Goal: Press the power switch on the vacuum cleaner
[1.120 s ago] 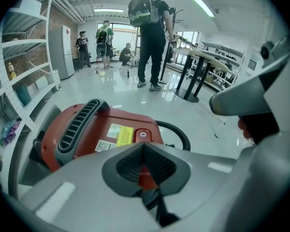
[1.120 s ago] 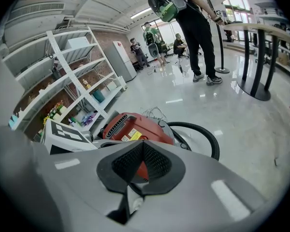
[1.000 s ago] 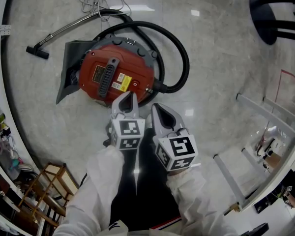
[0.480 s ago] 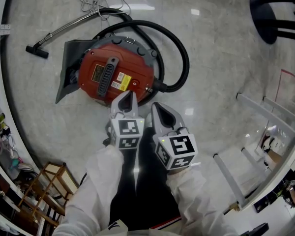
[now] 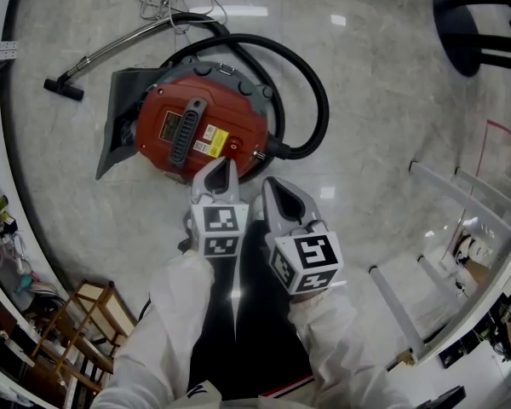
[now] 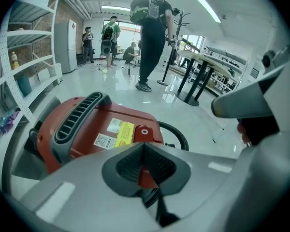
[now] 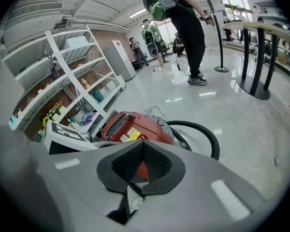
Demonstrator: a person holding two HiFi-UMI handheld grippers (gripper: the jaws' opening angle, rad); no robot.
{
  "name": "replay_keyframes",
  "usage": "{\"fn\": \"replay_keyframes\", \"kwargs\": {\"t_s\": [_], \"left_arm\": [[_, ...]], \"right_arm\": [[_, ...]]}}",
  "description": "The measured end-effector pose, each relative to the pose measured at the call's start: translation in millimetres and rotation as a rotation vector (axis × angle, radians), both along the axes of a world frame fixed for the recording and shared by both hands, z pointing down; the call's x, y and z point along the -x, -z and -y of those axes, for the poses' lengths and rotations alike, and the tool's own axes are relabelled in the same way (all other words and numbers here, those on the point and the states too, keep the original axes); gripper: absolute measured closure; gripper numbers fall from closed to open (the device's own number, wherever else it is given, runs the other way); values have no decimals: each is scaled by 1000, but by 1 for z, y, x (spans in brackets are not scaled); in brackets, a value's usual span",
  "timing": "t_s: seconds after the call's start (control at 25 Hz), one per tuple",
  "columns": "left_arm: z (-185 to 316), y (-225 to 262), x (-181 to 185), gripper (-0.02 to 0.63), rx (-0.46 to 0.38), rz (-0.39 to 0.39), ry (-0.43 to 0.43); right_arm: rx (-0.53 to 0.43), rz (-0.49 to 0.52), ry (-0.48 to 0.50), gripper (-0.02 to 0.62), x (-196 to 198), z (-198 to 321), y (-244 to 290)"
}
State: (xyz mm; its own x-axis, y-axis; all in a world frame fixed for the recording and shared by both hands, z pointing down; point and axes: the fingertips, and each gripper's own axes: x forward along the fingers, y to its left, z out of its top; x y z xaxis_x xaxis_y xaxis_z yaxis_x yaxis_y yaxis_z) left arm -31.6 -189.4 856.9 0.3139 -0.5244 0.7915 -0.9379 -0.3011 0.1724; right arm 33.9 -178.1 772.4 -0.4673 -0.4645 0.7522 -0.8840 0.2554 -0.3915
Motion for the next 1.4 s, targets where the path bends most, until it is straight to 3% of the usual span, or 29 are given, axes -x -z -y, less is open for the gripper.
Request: {"fn": "replay_keyframes", "kwargs": {"t_s": [0.32,0.64,1.12,1.4], "left_arm": [[-1,1,5,606,37,-25,56],[-10,36,9,606,15,-35,74],[-5,117,16,606,-98,-15,101],[-10,154,13,606,-141,1,66]], "right_arm": [[-7,0,19,595,3,-2,4],[-56,-17,44,595,-2,0,37],[-158,-29,60,595,-17,4,109],[-204,-26,49,595,-22,5,141]]}}
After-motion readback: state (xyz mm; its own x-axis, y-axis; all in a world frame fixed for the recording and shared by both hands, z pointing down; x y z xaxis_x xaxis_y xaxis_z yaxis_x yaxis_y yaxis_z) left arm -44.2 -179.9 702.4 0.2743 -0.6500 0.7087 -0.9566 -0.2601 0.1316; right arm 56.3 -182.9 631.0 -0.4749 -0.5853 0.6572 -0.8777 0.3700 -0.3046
